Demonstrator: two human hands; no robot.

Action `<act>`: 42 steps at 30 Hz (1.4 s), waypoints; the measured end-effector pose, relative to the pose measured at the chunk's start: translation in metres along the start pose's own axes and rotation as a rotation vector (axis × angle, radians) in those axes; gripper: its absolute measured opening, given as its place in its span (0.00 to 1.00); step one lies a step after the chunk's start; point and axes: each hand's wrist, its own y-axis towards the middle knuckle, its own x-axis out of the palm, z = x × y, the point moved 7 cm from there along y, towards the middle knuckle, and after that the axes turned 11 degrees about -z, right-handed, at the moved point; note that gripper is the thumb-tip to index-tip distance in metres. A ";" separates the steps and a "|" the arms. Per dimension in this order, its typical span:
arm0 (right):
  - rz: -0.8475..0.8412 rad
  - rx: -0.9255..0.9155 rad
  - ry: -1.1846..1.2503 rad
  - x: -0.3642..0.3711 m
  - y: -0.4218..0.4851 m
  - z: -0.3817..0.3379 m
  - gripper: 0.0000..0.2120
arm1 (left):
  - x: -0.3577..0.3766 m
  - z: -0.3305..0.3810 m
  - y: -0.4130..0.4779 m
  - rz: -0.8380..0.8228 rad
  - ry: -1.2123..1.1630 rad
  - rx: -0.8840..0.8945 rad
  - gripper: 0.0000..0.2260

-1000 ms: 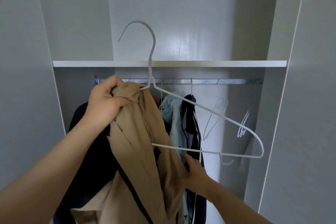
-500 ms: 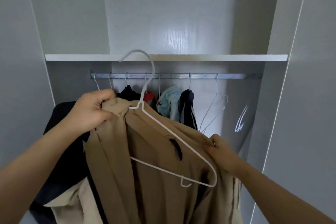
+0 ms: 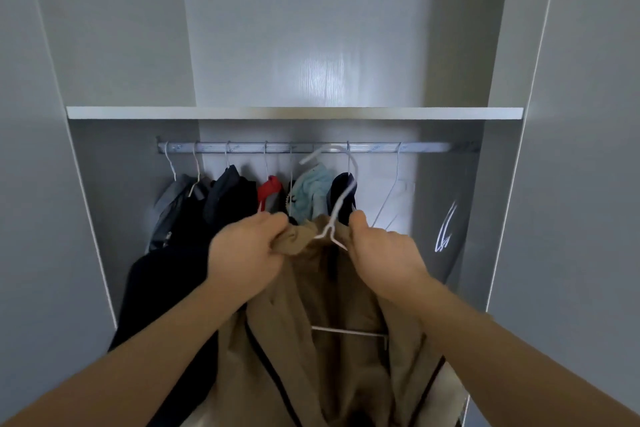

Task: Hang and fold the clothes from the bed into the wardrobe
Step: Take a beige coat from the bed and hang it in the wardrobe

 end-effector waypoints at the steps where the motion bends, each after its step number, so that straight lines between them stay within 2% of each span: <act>1: -0.005 0.027 0.068 -0.003 0.003 0.001 0.10 | 0.005 0.011 -0.001 -0.005 0.025 0.036 0.05; 2: 0.000 0.071 0.219 -0.006 0.006 0.007 0.08 | 0.010 0.020 -0.002 -0.011 0.048 0.059 0.04; 4: 0.036 0.220 0.721 -0.006 0.007 0.030 0.03 | 0.021 0.028 -0.006 -0.024 0.078 0.091 0.05; 5: 0.078 0.292 0.986 -0.004 0.005 0.038 0.06 | 0.025 0.025 -0.007 -0.029 0.048 0.075 0.04; 7: 0.116 0.281 1.331 0.000 0.002 0.042 0.10 | 0.029 0.006 -0.009 -0.039 -0.107 -0.074 0.07; 8: 0.123 0.208 1.377 -0.001 0.000 0.038 0.10 | 0.030 -0.006 -0.010 -0.046 -0.210 -0.165 0.06; 9: 0.133 0.113 1.323 -0.004 -0.002 0.034 0.11 | 0.030 -0.015 -0.011 -0.035 -0.303 -0.219 0.06; 11: 0.144 -0.062 0.960 -0.011 -0.006 0.025 0.11 | 0.023 -0.024 -0.014 0.040 -0.456 -0.262 0.03; 13: 0.159 -0.177 0.732 -0.014 -0.009 0.022 0.03 | 0.014 -0.022 -0.013 0.113 -0.522 -0.240 0.08; 15: -0.004 -0.200 0.676 -0.004 -0.006 0.021 0.13 | 0.011 -0.019 -0.012 0.143 -0.564 -0.216 0.10; 17: -0.135 -0.167 0.495 0.009 -0.004 0.018 0.15 | 0.011 -0.017 -0.010 0.123 -0.584 -0.232 0.08; 18: -0.124 -0.147 0.444 0.010 -0.004 0.018 0.15 | 0.014 -0.017 -0.007 0.078 -0.562 -0.250 0.09; 20: -0.066 -0.105 0.473 0.013 -0.006 0.020 0.17 | 0.026 -0.015 0.000 -0.123 -0.531 -0.279 0.11; 23: -0.086 -0.076 0.533 0.025 -0.010 0.024 0.20 | 0.047 -0.012 0.001 -0.479 -0.731 -0.323 0.14; 25: -0.112 -0.077 0.555 0.029 -0.012 0.025 0.19 | 0.053 -0.015 -0.005 -0.546 -0.949 -0.388 0.14; 28: -0.136 -0.100 0.582 0.031 -0.011 0.021 0.17 | 0.054 -0.024 -0.012 -0.401 -1.115 -0.510 0.07; 31: -0.161 -0.118 0.531 0.033 -0.012 0.019 0.16 | 0.035 -0.032 -0.004 -0.114 -1.169 -0.601 0.08; 33: -0.195 -0.101 0.473 0.038 -0.014 0.023 0.14 | 0.007 -0.037 0.008 0.035 -1.128 -0.542 0.09; 35: -0.201 -0.062 0.424 0.043 -0.016 0.031 0.16 | -0.018 -0.037 0.014 0.040 -1.007 -0.441 0.09; 37: -0.152 0.013 0.433 0.041 -0.016 0.044 0.15 | -0.024 -0.028 0.010 -0.091 -0.962 -0.339 0.09; 38: -0.113 0.060 0.460 0.037 -0.015 0.050 0.14 | -0.015 -0.021 0.005 -0.239 -0.943 -0.294 0.09; 41: -0.035 0.153 0.547 0.027 -0.015 0.062 0.15 | 0.030 0.016 -0.033 -0.958 -0.854 -0.201 0.07; 42: -0.022 0.156 0.567 0.025 -0.016 0.062 0.16 | 0.037 0.021 -0.039 -1.047 -0.864 -0.181 0.07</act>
